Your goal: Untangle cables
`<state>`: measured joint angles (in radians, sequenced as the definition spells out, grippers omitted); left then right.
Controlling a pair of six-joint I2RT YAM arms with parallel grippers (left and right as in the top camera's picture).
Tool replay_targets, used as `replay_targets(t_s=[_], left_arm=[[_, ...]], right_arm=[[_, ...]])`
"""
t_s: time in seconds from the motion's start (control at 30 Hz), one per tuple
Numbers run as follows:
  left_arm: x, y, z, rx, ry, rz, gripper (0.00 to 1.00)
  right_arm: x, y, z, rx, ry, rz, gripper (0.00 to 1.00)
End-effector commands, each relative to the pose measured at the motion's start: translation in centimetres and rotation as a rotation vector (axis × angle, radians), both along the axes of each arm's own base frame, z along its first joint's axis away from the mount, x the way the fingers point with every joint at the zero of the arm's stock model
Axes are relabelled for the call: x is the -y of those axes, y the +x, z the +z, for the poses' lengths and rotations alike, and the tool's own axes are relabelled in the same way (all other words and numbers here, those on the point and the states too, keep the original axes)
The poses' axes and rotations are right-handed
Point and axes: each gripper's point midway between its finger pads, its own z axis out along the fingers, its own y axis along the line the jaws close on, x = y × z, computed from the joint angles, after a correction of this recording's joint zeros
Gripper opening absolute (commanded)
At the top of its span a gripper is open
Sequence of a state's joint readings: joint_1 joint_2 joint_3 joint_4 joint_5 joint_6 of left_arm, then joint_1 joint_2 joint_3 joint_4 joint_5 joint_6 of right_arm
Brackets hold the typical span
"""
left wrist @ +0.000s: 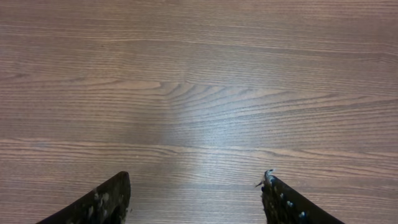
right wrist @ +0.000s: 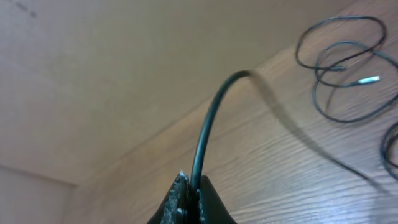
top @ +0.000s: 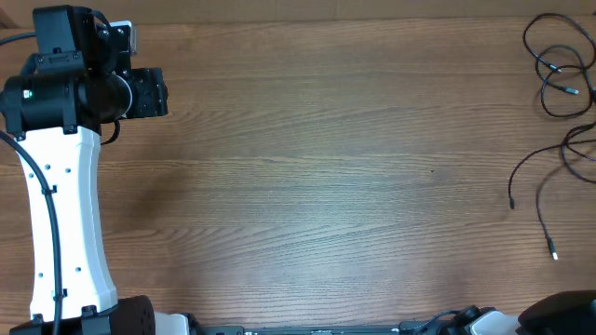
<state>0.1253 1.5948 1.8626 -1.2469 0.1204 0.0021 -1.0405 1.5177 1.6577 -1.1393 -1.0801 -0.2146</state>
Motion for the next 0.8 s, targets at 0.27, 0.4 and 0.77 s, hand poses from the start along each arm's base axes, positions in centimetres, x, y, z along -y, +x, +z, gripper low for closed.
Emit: replay_targets(t_s=[0.27,0.4,0.77], left_arm=[[0.0,0.1,-0.3,-0.006,-0.013,0.003,0.68],[0.0,0.1,-0.3,-0.006,-0.013,0.002,0.68],[-0.1,0.4,0.0,0.012,-0.008,0.000,0.68]], right_arm=[[9.6,-5.1,-10.2,-0.332,0.125,-0.556,0.04],[13.3,-10.0,-12.0,-0.465,0.155,-0.857,0.04],[16.0,-13.4,-15.1,-0.639,0.126,-1.089,0.04]])
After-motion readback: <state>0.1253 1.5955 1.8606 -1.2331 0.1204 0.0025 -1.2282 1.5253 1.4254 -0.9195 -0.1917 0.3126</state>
